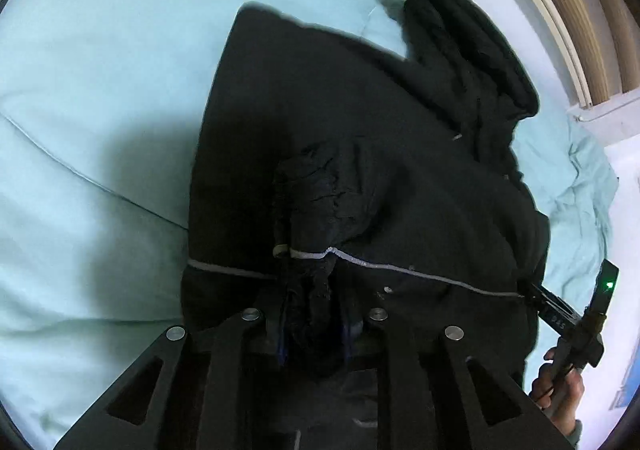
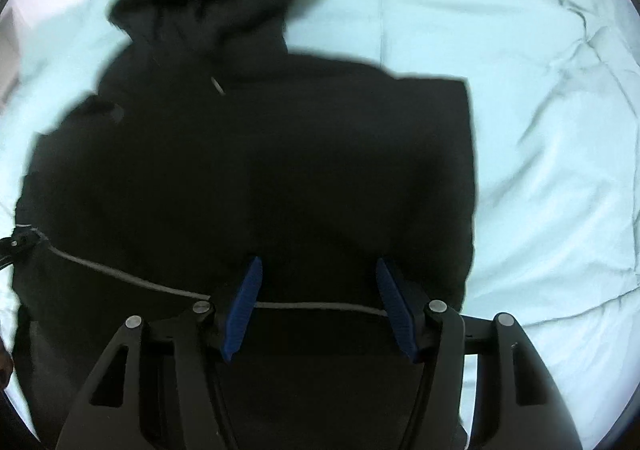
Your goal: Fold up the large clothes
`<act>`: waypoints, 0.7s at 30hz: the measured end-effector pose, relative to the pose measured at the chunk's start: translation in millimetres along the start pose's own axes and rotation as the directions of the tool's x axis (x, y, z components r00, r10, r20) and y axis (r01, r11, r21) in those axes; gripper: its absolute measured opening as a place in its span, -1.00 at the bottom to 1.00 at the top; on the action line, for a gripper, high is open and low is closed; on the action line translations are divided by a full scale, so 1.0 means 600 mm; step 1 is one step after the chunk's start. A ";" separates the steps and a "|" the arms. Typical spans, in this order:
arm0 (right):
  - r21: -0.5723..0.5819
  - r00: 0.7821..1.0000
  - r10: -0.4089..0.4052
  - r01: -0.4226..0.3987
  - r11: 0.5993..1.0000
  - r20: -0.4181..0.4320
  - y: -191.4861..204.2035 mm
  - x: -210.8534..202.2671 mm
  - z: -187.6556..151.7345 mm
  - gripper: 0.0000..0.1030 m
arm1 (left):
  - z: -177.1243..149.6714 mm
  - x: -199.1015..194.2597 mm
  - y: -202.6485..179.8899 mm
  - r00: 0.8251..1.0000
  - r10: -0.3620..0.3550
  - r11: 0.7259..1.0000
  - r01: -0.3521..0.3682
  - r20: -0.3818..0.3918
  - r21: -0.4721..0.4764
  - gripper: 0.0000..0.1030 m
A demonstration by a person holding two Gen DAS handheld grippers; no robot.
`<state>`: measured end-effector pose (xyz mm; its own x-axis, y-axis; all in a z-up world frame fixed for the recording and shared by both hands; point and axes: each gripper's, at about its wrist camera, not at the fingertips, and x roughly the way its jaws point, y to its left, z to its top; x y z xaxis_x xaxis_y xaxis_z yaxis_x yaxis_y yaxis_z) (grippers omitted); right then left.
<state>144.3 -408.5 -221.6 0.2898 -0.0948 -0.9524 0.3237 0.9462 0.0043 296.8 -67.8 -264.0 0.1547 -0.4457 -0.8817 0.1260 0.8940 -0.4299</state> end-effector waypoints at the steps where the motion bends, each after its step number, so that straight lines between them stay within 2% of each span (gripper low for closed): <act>1: 0.008 1.000 -0.004 0.004 1.000 0.000 -0.001 0.009 0.001 0.23 | 0.000 0.002 0.002 1.000 -0.003 1.000 0.003 0.004 -0.006 -0.59; 3: 0.023 1.000 -0.006 0.007 1.000 -0.007 -0.003 0.017 0.008 0.24 | 0.008 0.001 0.005 1.000 -0.017 0.999 0.017 -0.005 -0.035 -0.58; 7: 0.018 1.000 0.003 -0.003 1.000 -0.029 -0.007 0.010 0.018 0.24 | 0.005 -0.036 -0.010 1.000 -0.011 1.000 0.012 0.029 -0.014 -0.52; 10: -0.016 1.000 0.005 -0.005 1.000 -0.013 -0.006 -0.033 0.022 0.24 | -0.005 -0.094 -0.038 0.993 0.039 0.999 -0.042 0.115 0.029 -0.46; 12: -0.063 0.999 0.031 -0.028 0.998 0.040 0.002 -0.087 0.015 0.24 | -0.012 -0.133 -0.062 0.981 0.066 0.994 -0.080 0.181 0.074 -0.45; 15: -0.117 0.994 0.078 -0.069 0.991 0.074 0.015 -0.134 0.002 0.24 | -0.017 -0.164 -0.100 0.973 0.042 0.986 -0.078 0.228 0.149 -0.40; 18: -0.152 0.995 0.085 -0.077 0.985 0.043 0.033 -0.128 -0.015 0.24 | -0.019 -0.139 -0.131 0.981 0.017 0.974 -0.060 0.191 0.220 -0.39; 21: -0.139 0.998 0.037 -0.042 0.989 -0.042 0.042 -0.066 -0.037 0.24 | -0.019 -0.056 -0.141 0.991 0.102 0.966 -0.119 0.083 0.229 -0.39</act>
<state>120.7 -374.2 -190.4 0.2632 -0.0468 -0.9636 0.1828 0.9832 0.0022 269.6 -128.0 -200.6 0.2478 -0.3540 -0.9018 0.3276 0.9066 -0.2659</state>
